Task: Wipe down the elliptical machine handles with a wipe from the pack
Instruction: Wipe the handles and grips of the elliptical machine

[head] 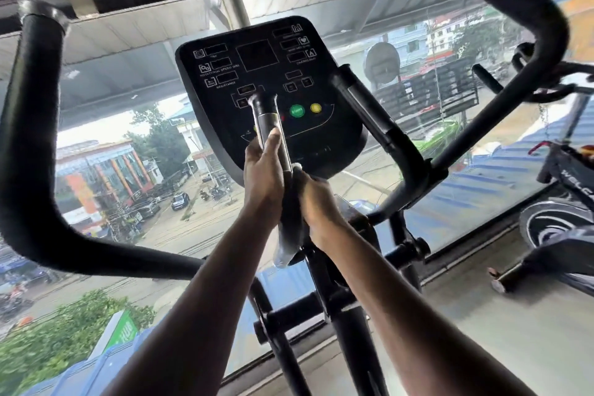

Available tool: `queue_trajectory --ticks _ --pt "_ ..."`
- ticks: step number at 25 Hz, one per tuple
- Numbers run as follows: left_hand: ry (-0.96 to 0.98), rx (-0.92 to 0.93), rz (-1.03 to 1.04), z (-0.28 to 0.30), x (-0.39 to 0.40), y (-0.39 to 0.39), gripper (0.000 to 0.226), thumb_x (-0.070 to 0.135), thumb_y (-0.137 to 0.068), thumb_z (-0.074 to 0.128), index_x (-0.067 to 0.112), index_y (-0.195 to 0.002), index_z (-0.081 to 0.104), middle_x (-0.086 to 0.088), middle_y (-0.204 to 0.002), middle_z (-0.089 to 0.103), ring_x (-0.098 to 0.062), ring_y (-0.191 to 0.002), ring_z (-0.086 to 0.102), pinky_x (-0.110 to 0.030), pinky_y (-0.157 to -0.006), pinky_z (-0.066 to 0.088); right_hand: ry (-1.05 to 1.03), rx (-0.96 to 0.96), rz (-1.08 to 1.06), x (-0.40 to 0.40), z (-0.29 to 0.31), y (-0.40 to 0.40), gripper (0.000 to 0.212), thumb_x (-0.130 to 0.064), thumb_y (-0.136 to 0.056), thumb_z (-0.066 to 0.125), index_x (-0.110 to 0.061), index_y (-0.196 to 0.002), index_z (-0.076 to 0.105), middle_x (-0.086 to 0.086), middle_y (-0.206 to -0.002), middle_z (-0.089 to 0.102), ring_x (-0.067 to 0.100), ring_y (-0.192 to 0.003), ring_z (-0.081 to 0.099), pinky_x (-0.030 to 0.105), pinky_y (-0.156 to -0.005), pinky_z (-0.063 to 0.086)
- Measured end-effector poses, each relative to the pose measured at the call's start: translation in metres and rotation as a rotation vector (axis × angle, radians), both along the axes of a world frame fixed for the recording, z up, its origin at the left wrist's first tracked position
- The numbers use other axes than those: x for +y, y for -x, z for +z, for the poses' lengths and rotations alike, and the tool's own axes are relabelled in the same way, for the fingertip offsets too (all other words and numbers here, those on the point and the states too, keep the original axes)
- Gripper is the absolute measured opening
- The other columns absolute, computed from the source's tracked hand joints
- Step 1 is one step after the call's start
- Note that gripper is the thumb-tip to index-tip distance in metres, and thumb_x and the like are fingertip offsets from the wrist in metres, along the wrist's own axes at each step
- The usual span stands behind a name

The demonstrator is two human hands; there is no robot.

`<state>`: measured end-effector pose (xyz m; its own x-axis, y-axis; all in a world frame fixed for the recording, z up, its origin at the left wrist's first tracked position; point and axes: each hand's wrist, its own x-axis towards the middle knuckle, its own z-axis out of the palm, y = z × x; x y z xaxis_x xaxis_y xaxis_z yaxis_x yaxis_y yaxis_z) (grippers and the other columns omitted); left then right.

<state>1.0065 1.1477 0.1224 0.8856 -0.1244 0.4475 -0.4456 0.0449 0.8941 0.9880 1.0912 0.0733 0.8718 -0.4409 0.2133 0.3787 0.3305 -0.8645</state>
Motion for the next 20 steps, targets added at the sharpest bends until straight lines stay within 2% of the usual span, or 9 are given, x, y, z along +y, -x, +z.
queue_trajectory --ticks 2,4,6,8,11,13,15,17,20 --pt "-0.069 -0.033 0.060 0.002 0.000 0.007 0.032 0.047 -0.095 0.050 0.021 -0.111 0.057 0.003 -0.090 0.062 -0.014 -0.083 0.060 -0.031 -0.072 0.047 -0.014 -0.015 0.010 -0.003 0.002 0.010 0.045 -0.026 -0.094 0.053 -0.018 -0.050 0.055 -0.007 -0.049 0.046 0.011 -0.052 0.044 0.030 -0.061 0.036" --pt "-0.147 -0.097 0.112 -0.003 0.003 0.011 0.033 0.048 -0.092 0.052 0.019 -0.106 0.058 0.001 -0.091 0.066 -0.016 -0.085 0.064 -0.035 -0.076 0.051 0.027 -0.087 -0.086 -0.005 0.017 0.011 0.040 -0.024 -0.093 0.051 -0.019 -0.056 0.064 -0.007 -0.054 0.058 0.011 -0.056 0.054 0.033 -0.062 0.043" --pt "-0.163 -0.119 0.122 -0.016 0.005 0.016 0.030 0.045 -0.090 0.054 0.017 -0.101 0.059 -0.002 -0.089 0.069 -0.018 -0.083 0.066 -0.037 -0.077 0.053 0.210 -0.119 -0.294 0.005 0.010 0.016 0.031 -0.029 -0.096 0.047 -0.021 -0.080 0.072 -0.004 -0.078 0.070 0.012 -0.074 0.066 0.035 -0.070 0.053" --pt "-0.079 -0.085 0.045 -0.028 0.007 0.019 0.026 0.040 -0.094 0.053 0.014 -0.097 0.059 -0.005 -0.084 0.067 -0.019 -0.074 0.064 -0.034 -0.069 0.052 0.228 -0.154 -0.365 0.024 -0.023 0.029 0.031 -0.031 -0.100 0.045 -0.016 -0.094 0.071 -0.002 -0.087 0.071 0.006 -0.078 0.067 0.026 -0.069 0.054" --pt "0.011 -0.029 -0.011 -0.034 0.007 0.022 0.022 0.035 -0.098 0.052 0.014 -0.096 0.058 -0.011 -0.083 0.065 -0.019 -0.066 0.058 -0.026 -0.057 0.051 0.226 -0.158 -0.339 0.026 -0.053 0.043 0.032 -0.026 -0.100 0.047 -0.021 -0.078 0.071 -0.011 -0.067 0.067 0.000 -0.061 0.059 0.025 -0.060 0.046" --pt "-0.008 -0.043 0.003 -0.037 0.008 0.020 0.021 0.038 -0.096 0.052 0.018 -0.093 0.060 -0.010 -0.085 0.067 -0.020 -0.073 0.063 -0.030 -0.067 0.054 0.154 -0.086 -0.271 0.010 -0.037 0.039 0.034 -0.024 -0.097 0.050 -0.030 -0.070 0.070 -0.014 -0.061 0.065 -0.001 -0.058 0.058 0.027 -0.059 0.046" --pt "-0.062 -0.064 0.016 -0.045 0.012 0.019 0.025 0.040 -0.096 0.052 0.019 -0.092 0.065 -0.004 -0.084 0.067 -0.013 -0.078 0.064 -0.030 -0.078 0.051 0.243 -0.128 -0.327 0.009 -0.024 0.039 0.026 -0.017 -0.097 0.049 -0.025 -0.100 0.074 -0.009 -0.091 0.074 -0.002 -0.085 0.065 0.025 -0.078 0.054" --pt "-0.075 -0.074 -0.004 -0.053 0.015 0.018 0.031 0.039 -0.097 0.049 0.014 -0.091 0.066 -0.004 -0.082 0.066 -0.010 -0.076 0.062 -0.027 -0.074 0.049 0.374 -0.283 -0.502 0.027 -0.041 0.042 0.034 -0.003 -0.095 0.045 -0.008 -0.123 0.063 0.002 -0.121 0.067 0.002 -0.113 0.058 0.025 -0.099 0.049" --pt "0.001 -0.041 -0.027 -0.057 0.014 0.026 0.035 0.036 -0.099 0.047 0.007 -0.094 0.065 -0.013 -0.081 0.066 -0.015 -0.068 0.062 -0.022 -0.060 0.050 0.492 -0.411 -0.646 0.043 -0.093 0.043 0.035 -0.002 -0.094 0.044 0.001 -0.127 0.058 0.011 -0.126 0.064 0.012 -0.122 0.057 0.028 -0.101 0.048"
